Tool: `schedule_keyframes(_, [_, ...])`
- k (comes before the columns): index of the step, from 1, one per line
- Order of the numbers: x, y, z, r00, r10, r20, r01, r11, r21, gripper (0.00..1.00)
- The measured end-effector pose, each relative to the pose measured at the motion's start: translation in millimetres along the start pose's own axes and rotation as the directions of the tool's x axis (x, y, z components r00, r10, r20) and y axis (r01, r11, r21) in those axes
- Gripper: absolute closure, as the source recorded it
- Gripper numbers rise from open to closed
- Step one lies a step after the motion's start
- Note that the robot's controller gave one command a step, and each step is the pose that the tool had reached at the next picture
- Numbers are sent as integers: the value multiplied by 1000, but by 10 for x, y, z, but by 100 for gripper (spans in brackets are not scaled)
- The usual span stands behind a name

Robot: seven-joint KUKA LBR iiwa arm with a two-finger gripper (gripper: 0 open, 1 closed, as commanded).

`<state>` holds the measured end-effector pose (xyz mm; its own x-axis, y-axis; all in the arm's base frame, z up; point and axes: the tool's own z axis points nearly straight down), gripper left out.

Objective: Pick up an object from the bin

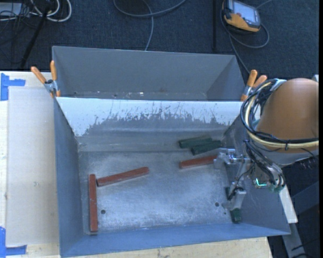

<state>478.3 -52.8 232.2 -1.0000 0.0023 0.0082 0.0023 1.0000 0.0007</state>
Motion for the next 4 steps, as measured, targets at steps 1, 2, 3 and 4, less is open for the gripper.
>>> schedule_keyframes(1, [-813,169,1601,999,53,6,-53,999,-1,0])
schedule_keyframes(2, [-1226,811,1595,1000,12,13,-12,1000,-2,0])
schedule_keyframes(3, [-1054,1543,1620,1000,-11,7,11,1000,-3,0])
schedule_keyframes(4, [-1063,1494,1618,1000,-8,7,8,1000,1,100])
